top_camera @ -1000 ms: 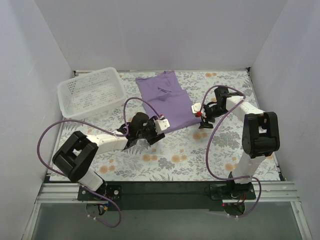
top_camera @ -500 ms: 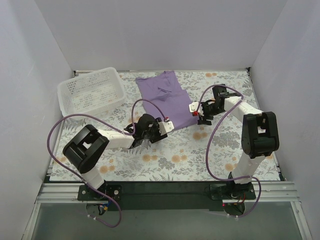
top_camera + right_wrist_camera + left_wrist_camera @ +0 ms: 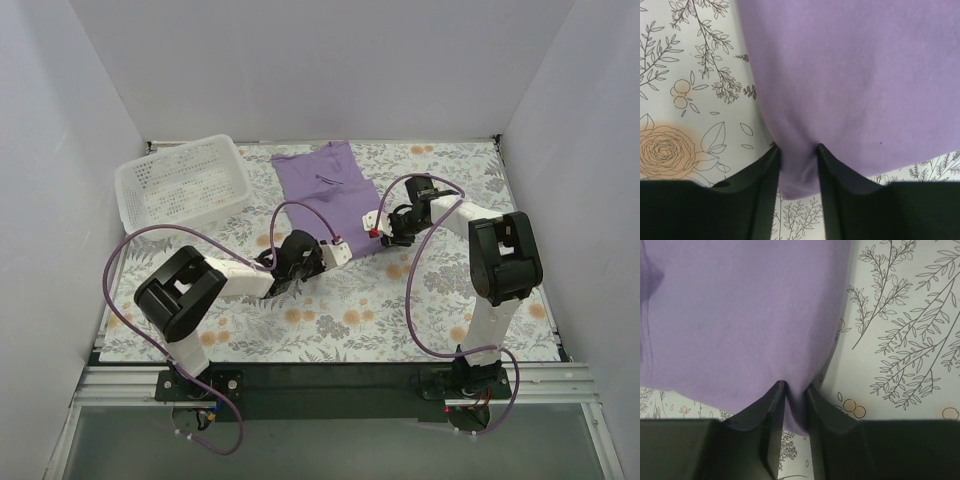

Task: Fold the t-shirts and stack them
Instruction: Fold the tshirt

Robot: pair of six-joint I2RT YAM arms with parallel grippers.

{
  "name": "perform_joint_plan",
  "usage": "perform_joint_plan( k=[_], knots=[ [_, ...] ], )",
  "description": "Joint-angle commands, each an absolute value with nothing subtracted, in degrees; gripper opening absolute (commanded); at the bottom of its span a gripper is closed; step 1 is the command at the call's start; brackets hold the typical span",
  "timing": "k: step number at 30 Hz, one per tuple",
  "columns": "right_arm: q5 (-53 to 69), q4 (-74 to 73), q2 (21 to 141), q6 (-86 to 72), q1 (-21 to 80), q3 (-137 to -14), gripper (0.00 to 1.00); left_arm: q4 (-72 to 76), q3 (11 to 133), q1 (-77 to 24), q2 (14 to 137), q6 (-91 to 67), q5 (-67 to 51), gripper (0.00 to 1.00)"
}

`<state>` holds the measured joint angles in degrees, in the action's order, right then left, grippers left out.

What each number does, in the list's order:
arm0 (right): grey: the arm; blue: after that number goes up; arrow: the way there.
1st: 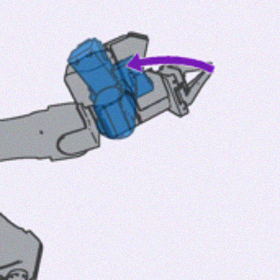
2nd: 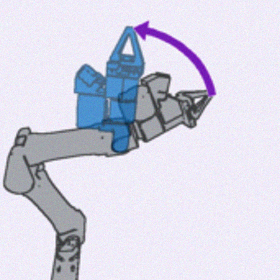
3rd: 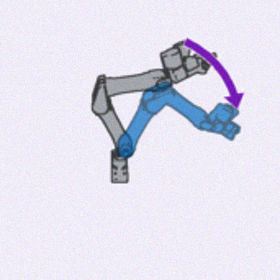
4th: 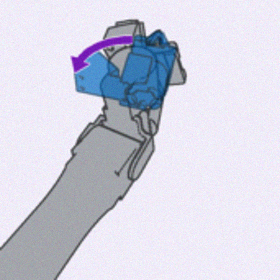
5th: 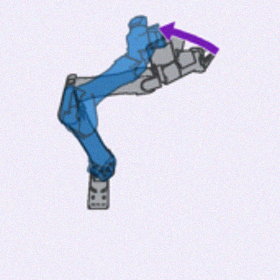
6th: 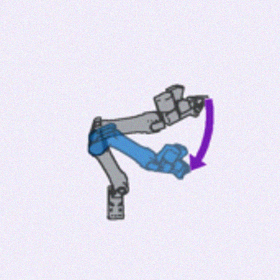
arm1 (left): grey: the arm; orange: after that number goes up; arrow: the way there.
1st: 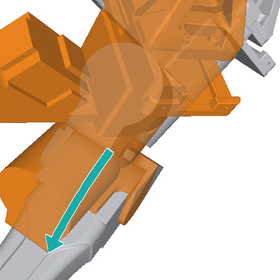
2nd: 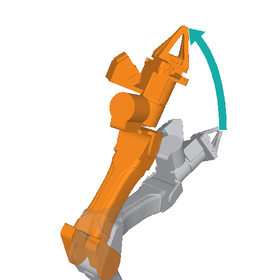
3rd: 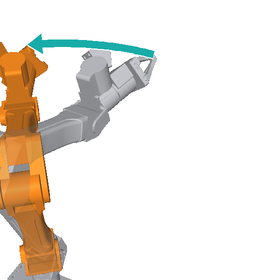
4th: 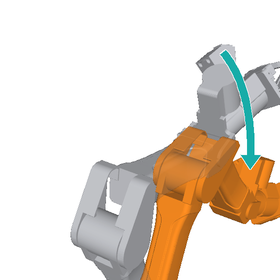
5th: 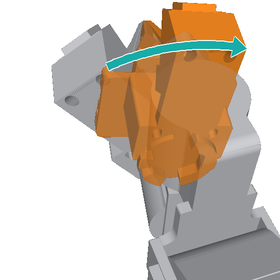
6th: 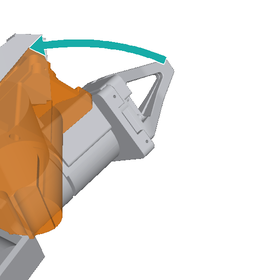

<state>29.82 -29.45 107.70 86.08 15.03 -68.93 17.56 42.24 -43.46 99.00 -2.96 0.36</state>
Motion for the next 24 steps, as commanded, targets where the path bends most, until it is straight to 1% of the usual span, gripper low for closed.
perform_joint_plan(
  k=[1,2,4,5,6,10,11,13,15,16,17,20,22,24],
  knots=[
    [26.98,-28.65,109.86,84.73,15.03,-69.35,0.39,14.68,41.75,-44.12,101.16,-2.11,1.85,0.2],
    [27.07,-28.74,109.78,84.64,14.94,-69.17,0.34,14.76,41.75,-44.56,101.25,-2.2,1.58,0.12],
    [27.33,-28.83,109.51,84.29,15.03,-68.03,0.15,15.11,41.49,-45.52,101.34,-2.02,1.58,0.03],
    [27.6,-28.83,108.9,84.2,15.03,-67.51,0.03,15.81,41.4,-45.96,101.25,-1.93,1.58,0.0],
    [28.03,-28.83,108.46,83.85,15.03,-66.37,0.01,15.99,40.87,-46.4,100.9,-1.93,1.67,0.0],
    [27.87,-30.67,104.51,81.3,14.94,-62.59,0.01,15.91,39.38,-49.56,98.54,-3.07,0.53,0.0],
    [27.43,-35.02,102.5,81.65,15.03,-62.06,0.01,15.56,38.68,-50.44,97.66,-3.42,0.18,0.0],
    [26.81,-39.18,100.03,84.88,14.85,-59.87,0.01,14.95,36.93,-53.85,95.29,-4.48,-1.74,0.0],
    [26.02,-41.47,93.98,87.52,14.5,-53.2,0.01,13.45,35.78,-57.02,93.09,-6.76,-2.28,0.0],
    [25.93,-41.83,91.61,88.15,14.24,-50.82,0.01,12.84,34.99,-60.7,92.47,-7.81,-2.55,0.0],
    [25.75,-42.27,86.54,88.68,13.98,-45.67,0.01,11.35,34.72,-63.08,92.11,-10.08,-2.03,0.0],
    [24.09,-46.22,76.58,90.0,13.27,-37.74,0.01,8.36,34.19,-72.05,90.62,-15.61,0.95,0.0],
    [24.08,-49.56,69.31,90.79,11.79,-34.82,0.01,6.6,34.36,-78.01,89.91,-18.88,2.8,0.0],
    [25.31,-54.02,64.97,92.01,10.38,-32.79,0.01,6.24,34.72,-81.02,89.3,-24.05,3.51,0.0]
  ],
)
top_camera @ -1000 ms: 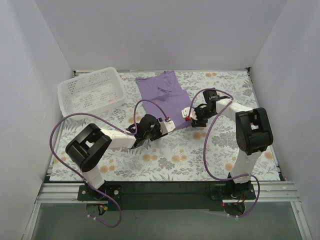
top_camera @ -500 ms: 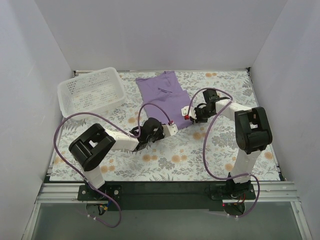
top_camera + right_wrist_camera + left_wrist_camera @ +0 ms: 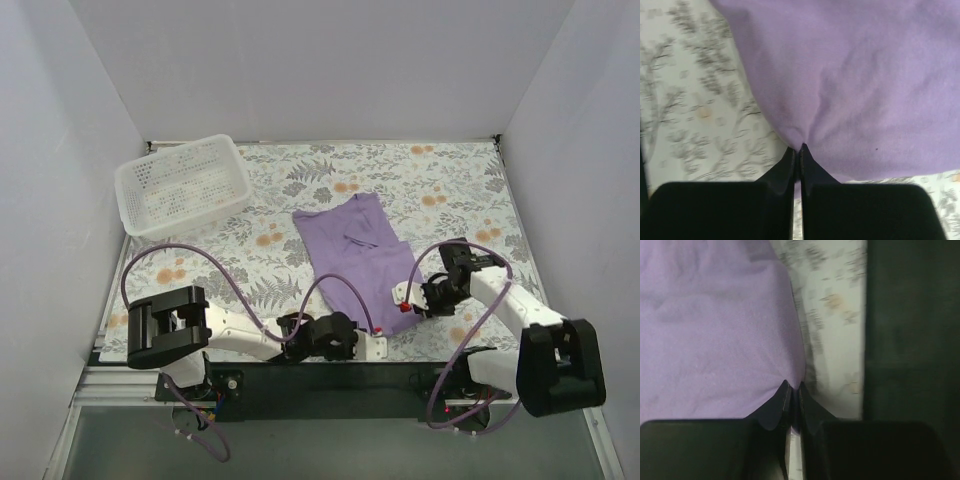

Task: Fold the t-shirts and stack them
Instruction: Fold the tshirt

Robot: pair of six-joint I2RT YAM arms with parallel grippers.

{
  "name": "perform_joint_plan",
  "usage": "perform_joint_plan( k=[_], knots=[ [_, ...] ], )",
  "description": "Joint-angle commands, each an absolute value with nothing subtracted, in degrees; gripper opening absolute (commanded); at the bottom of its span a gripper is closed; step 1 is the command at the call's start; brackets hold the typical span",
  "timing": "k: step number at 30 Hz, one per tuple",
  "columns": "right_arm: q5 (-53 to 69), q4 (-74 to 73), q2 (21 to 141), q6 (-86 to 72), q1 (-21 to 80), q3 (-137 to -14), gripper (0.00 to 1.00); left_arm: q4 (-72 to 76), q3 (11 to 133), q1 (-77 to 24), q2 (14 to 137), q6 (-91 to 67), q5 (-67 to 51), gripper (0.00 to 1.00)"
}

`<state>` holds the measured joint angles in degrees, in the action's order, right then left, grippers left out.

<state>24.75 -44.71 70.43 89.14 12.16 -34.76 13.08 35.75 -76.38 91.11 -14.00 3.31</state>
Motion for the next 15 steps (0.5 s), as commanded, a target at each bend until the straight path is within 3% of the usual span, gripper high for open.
perform_joint_plan(
  k=[1,6,15],
  knots=[
    [25.75,-55.01,61.38,92.11,9.41,-32.52,0.01,6.15,34.72,-82.95,89.12,-25.47,3.6,0.0],
    [28.03,-57.83,57.39,90.62,8.53,-34.1,0.01,6.24,33.32,-84.46,85.88,-29.71,7.37,0.0],
    [38.13,-57.57,71.79,86.67,8.7,-54.64,0.01,5.18,32.26,-74.46,74.64,-27.33,8.19,0.0]
  ],
)
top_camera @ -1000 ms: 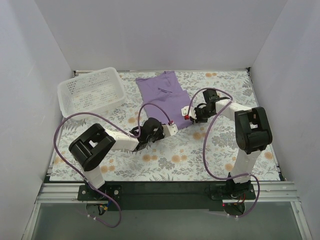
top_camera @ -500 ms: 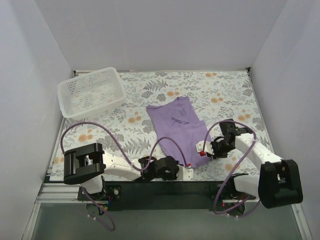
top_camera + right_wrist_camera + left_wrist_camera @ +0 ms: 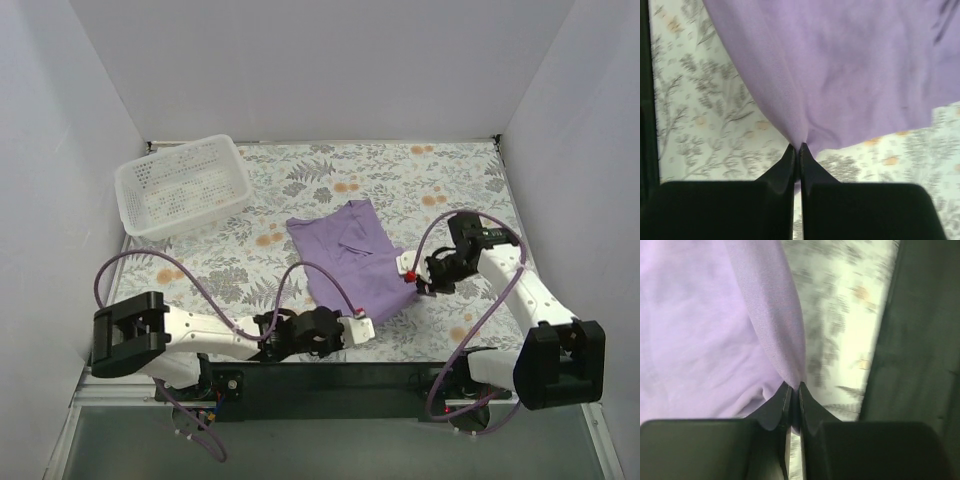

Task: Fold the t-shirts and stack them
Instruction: Fold the tshirt

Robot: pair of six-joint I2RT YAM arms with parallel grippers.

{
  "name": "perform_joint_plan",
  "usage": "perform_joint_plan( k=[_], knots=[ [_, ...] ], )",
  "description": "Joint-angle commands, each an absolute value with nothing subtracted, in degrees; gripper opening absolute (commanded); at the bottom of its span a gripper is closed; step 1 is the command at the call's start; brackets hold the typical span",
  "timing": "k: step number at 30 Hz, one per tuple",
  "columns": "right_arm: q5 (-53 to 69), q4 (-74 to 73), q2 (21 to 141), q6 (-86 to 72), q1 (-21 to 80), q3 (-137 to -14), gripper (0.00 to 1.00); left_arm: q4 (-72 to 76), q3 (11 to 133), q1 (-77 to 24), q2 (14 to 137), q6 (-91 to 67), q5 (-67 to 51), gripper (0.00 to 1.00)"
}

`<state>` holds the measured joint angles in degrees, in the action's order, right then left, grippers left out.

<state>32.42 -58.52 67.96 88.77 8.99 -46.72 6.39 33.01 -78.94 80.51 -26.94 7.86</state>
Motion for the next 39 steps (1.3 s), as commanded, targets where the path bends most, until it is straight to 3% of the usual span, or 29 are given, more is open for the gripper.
perform_joint_plan(
  k=[1,8,12,19,30,39],
  knots=[
    [38.75,-57.57,76.07,86.05,8.96,-57.45,0.01,6.23,32.34,-70.35,73.66,-27.07,5.74,0.0],
    [42.8,-55.11,96.48,74.13,11.95,-82.23,0.01,6.85,40.14,-51.08,76.19,-22.07,-8.07,0.0],
    [42.98,-53.0,110.52,64.79,12.48,-102.79,0.01,9.31,44.9,-39.06,81.99,-20.83,-12.56,0.0],
    [44.56,-51.6,127.16,56.26,14.41,-123.9,0.01,9.14,53.96,-29.27,90.17,-22.06,-14.15,0.0],
    [41.13,-34.12,132.54,45.44,18.54,-121.91,0.01,8.17,51.42,-25.66,90.88,-25.57,-14.5,0.0],
    [38.59,-30.59,134.12,41.75,19.34,-121.55,0.01,9.58,51.5,-24.96,93.6,-27.33,-11.43,0.0]
  ],
)
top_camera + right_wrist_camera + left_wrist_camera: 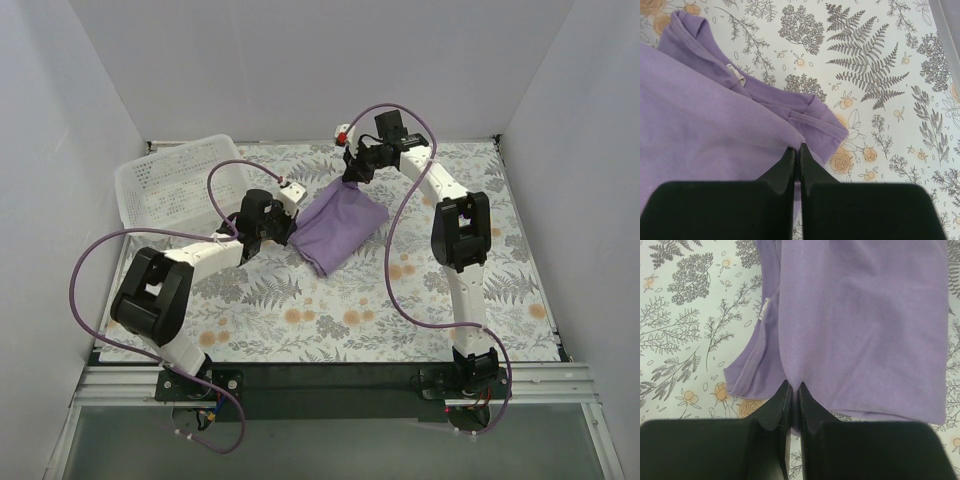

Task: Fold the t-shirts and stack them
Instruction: Fold the tshirt

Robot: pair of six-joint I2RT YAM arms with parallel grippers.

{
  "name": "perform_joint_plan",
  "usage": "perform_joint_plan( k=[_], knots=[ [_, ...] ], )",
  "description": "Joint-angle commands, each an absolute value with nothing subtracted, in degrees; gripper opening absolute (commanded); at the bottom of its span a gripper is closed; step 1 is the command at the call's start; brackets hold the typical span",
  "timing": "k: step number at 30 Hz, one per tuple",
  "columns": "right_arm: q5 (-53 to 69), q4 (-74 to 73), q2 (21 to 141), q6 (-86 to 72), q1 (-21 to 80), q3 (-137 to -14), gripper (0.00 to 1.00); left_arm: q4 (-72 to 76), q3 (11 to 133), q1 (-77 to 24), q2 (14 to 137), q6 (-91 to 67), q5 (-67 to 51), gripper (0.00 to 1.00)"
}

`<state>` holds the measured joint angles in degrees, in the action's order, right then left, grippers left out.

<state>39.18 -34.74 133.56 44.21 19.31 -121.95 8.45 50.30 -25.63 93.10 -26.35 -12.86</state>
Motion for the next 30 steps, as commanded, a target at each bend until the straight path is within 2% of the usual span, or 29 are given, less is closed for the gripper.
perform_joint_plan(
  k=[1,18,19,21,22,23,26,30],
  knots=[
    [38.32,-30.24,134.12,41.4,19.42,-121.55,0.01,9.75,51.59,-24.96,93.86,-27.33,-10.82,0.0],
    [32.35,-22.07,137.37,31.74,21.62,-122.17,0.01,10.55,55.72,-23.38,99.22,-28.91,-4.75,0.0],
    [31.39,-19.89,137.46,29.03,21.71,-122.17,0.03,10.29,56.33,-23.29,100.27,-29.18,-4.22,0.04],
    [25.17,-16.28,138.07,23.67,22.32,-122.17,0.2,9.32,58.18,-23.2,101.25,-32.06,-0.81,0.18],
    [22.44,-13.56,138.25,17.64,22.32,-122.6,0.29,8.97,58.88,-23.12,101.86,-33.12,1.3,0.3],
    [17.89,-12.4,138.34,14.62,22.5,-122.96,0.54,8.79,59.41,-23.12,101.87,-34.09,4.71,0.48],
    [12.41,-10.81,136.77,8.0,22.15,-124.1,0.76,8.62,62.73,-23.03,100.02,-40.86,16.37,0.81],
    [15.02,-10.63,132.12,6.24,19.7,-120.68,0.79,6.34,65.82,-23.03,94.93,-42.09,15.13,0.81]
  ],
)
